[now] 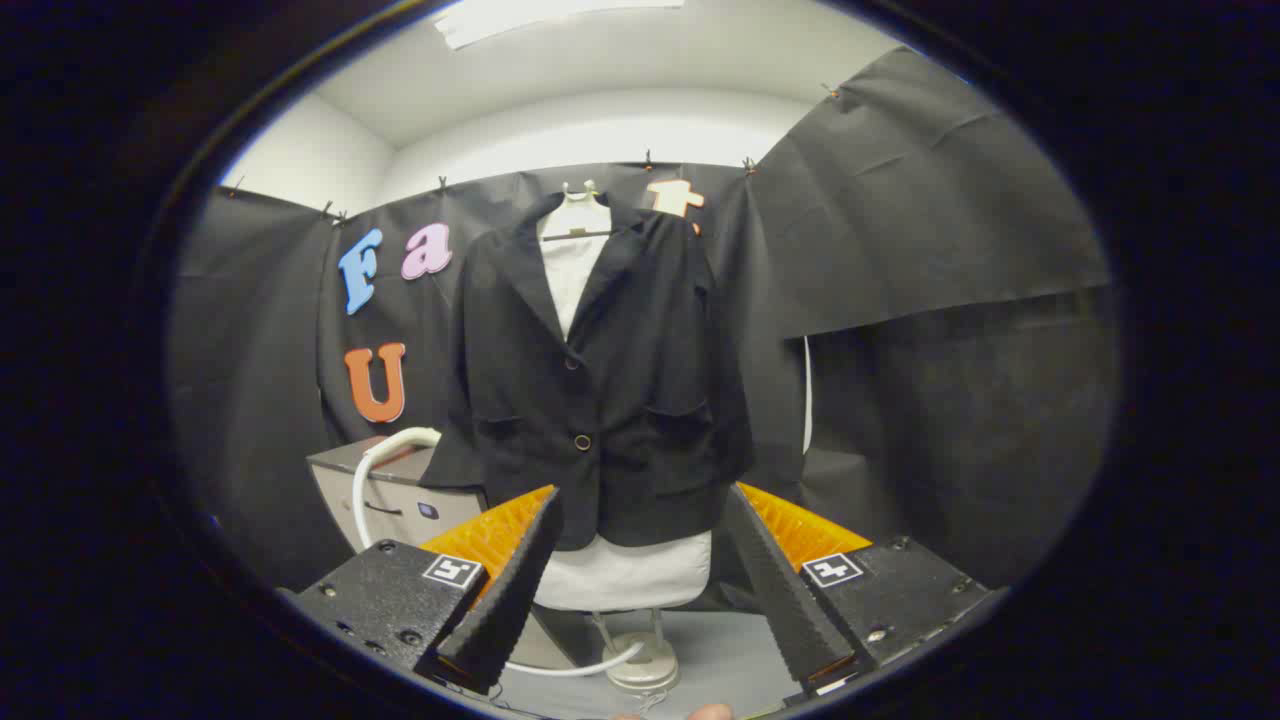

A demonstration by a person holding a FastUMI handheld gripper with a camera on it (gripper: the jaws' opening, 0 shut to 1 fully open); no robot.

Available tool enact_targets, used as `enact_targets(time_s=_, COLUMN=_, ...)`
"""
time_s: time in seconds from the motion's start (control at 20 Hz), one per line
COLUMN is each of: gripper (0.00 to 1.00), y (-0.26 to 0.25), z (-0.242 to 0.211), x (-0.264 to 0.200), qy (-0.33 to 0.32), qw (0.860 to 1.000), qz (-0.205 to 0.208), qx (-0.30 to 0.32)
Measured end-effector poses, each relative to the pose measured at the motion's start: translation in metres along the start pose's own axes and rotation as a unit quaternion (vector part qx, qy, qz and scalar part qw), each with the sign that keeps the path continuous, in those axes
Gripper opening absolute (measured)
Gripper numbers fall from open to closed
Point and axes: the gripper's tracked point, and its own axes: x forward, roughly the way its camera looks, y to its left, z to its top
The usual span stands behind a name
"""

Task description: Iron the clothes twice with a garment steamer, once on the left side and once on the right side.

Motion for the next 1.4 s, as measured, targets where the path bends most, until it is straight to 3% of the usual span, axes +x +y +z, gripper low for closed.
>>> enact_targets(time_s=0.4, gripper=1.00, y=0.028, z=0.010, x=-0.002, qy=-0.009, qw=1.000, qz=0.025, qx=-0.016)
enact_targets(time_s=0.7, gripper=1.00, y=0.058, z=0.014, x=-0.003, qy=-0.010, qw=1.000, qz=0.021, qx=-0.013)
enact_targets(time_s=1.05, gripper=1.00, y=0.136, z=0.013, x=0.005, qy=-0.005, qw=1.000, qz=0.031, qx=0.004)
enact_targets(time_s=1.4, gripper=1.00, y=0.227, z=0.011, x=0.041, qy=0.015, qw=0.995, qz=0.097, qx=-0.009)
